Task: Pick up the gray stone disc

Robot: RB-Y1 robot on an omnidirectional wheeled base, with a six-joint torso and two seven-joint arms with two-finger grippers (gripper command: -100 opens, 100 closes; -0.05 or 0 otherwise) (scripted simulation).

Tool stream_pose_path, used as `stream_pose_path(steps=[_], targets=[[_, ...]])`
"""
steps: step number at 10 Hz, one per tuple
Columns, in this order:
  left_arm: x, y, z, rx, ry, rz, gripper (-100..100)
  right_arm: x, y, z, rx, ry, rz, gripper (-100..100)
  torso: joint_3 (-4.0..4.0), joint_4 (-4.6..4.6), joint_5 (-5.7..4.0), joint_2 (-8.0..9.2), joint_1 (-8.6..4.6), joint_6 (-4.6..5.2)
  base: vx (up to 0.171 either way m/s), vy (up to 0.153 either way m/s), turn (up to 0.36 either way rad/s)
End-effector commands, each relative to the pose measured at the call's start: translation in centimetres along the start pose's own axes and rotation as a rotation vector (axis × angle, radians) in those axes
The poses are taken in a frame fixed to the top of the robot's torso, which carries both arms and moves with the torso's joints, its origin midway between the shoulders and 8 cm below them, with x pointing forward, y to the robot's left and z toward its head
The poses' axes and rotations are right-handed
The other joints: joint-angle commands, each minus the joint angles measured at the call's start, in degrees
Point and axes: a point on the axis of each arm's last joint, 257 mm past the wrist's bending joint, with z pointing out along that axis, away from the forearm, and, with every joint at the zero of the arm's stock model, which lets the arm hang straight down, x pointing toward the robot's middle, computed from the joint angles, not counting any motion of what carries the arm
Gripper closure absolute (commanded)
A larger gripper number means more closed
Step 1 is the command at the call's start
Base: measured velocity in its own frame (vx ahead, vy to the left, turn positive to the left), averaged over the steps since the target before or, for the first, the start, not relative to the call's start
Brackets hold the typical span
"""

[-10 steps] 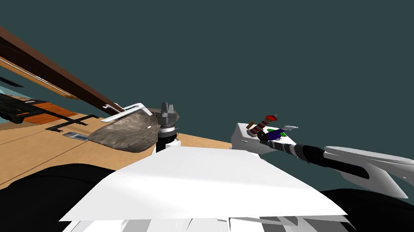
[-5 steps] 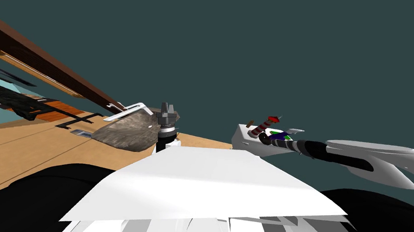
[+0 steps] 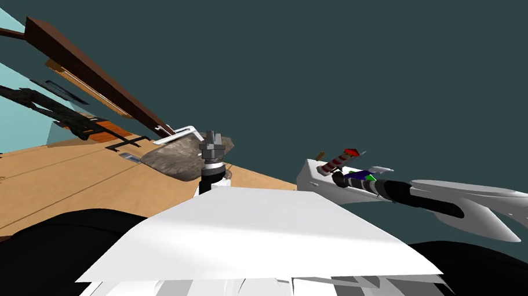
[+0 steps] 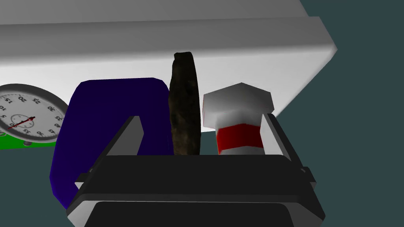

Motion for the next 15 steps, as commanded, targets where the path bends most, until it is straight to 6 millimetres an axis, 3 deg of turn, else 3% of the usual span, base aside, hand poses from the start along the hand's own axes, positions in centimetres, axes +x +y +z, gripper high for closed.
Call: stream_pose_path(steps=[1,7,8,12,13,14,15], targets=[[0.00,0.00,0.00,0.000,0.000,0.000,0,0.18,-0.02,0.26,0.021,-0.006,0.032,-100,0.00,0.00,0.00,0.00,0.00,0.00,-0.113,-0.062,0.242],[0.00,0.00,0.00,0.000,0.000,0.000,0,1.02,0.11,0.73,0.070,-0.015,0.116,-100,-0.07,-0.02,0.00,-0.13,0.00,0.02,-0.101,-0.058,0.191],[-0.01,0.01,-0.01,0.000,0.000,0.000,0,1.00,0.05,0.73,0.074,-0.017,0.119,100,-0.15,-0.05,0.01,-0.30,0.08,0.06,-0.008,-0.005,-0.008],[-0.01,0.00,-0.01,0.000,0.000,0.000,0,1.01,-0.01,0.72,0.076,-0.017,0.119,100,-0.30,-0.11,0.02,-0.53,0.19,0.02,0.000,0.000,0.000],[-0.01,0.00,-0.01,0.000,0.000,0.000,0,1.01,-0.01,0.72,0.076,-0.017,0.119,0,-0.30,-0.11,0.03,-0.54,0.20,0.02,0.000,0.000,0.000],[-0.01,0.00,-0.01,0.000,0.000,0.000,0,0.73,0.05,0.61,0.056,-0.014,0.090,100,-0.30,-0.11,0.03,-0.54,0.20,0.02,0.076,0.040,-0.326],[-0.01,0.01,-0.02,0.000,0.000,0.000,0,0.53,0.02,0.50,0.045,-0.011,0.071,100,-0.36,-0.15,0.08,-0.64,0.30,0.26,0.148,0.064,-0.357]])
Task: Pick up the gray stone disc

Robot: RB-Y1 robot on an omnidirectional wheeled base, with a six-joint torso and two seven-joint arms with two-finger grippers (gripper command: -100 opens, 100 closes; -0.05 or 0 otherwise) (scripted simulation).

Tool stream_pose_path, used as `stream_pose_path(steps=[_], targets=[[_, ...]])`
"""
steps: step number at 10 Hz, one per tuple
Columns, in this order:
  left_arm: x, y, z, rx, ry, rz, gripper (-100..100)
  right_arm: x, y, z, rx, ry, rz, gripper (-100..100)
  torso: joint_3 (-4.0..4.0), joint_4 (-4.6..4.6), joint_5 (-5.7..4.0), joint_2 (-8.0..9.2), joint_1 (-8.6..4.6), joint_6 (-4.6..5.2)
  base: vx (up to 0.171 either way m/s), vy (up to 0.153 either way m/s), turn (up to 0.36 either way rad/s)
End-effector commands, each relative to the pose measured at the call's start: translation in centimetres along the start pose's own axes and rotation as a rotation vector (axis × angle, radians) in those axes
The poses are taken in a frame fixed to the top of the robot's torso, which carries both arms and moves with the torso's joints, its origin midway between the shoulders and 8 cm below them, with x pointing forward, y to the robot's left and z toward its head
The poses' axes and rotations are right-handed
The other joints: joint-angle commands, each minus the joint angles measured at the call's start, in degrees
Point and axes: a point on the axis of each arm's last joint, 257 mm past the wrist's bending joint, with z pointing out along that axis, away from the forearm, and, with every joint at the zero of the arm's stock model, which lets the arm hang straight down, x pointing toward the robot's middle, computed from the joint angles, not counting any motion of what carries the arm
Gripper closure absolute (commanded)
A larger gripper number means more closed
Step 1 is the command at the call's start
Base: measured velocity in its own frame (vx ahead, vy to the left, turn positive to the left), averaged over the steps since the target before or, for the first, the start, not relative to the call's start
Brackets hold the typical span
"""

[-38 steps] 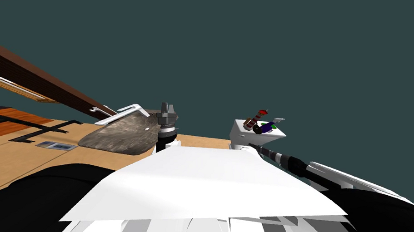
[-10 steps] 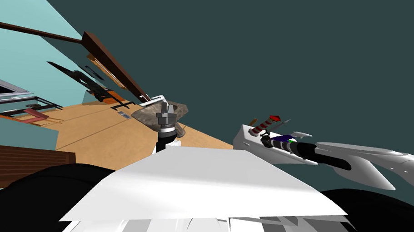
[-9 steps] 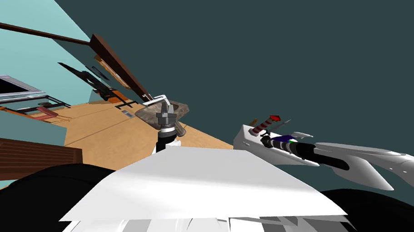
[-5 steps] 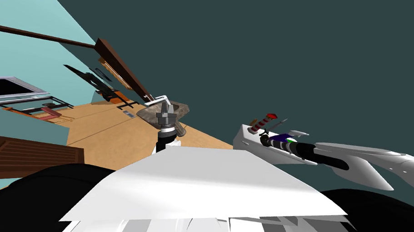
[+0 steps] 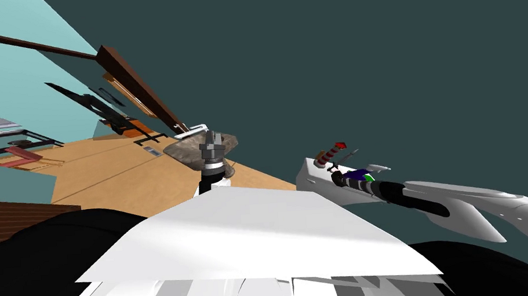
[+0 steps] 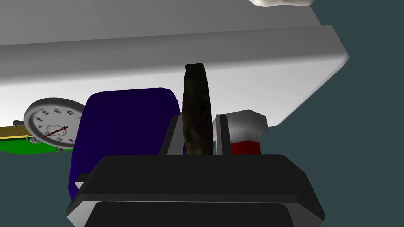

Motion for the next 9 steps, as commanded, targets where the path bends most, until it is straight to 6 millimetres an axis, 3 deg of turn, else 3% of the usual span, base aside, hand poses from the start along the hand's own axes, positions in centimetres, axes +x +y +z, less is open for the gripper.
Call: stream_pose_path(steps=[1,8,9], targets=[[0.00,0.00,0.00,0.000,0.000,0.000,0,-0.21,0.02,-0.15,-0.022,0.007,-0.032,100,0.00,0.00,0.00,0.00,0.00,0.00,0.137,0.082,-0.205],[0.00,0.00,0.00,0.000,0.000,0.000,0,-1.03,-0.19,-0.95,-0.081,0.021,-0.133,100,0.00,0.00,0.04,0.03,0.10,-0.09,0.099,0.068,-0.194],[0.01,-0.01,0.01,0.000,0.000,0.000,0,-0.94,-0.16,-0.97,-0.084,0.024,-0.136,0,0.08,0.04,0.02,0.16,-0.03,-0.17,0.005,0.008,0.008]])
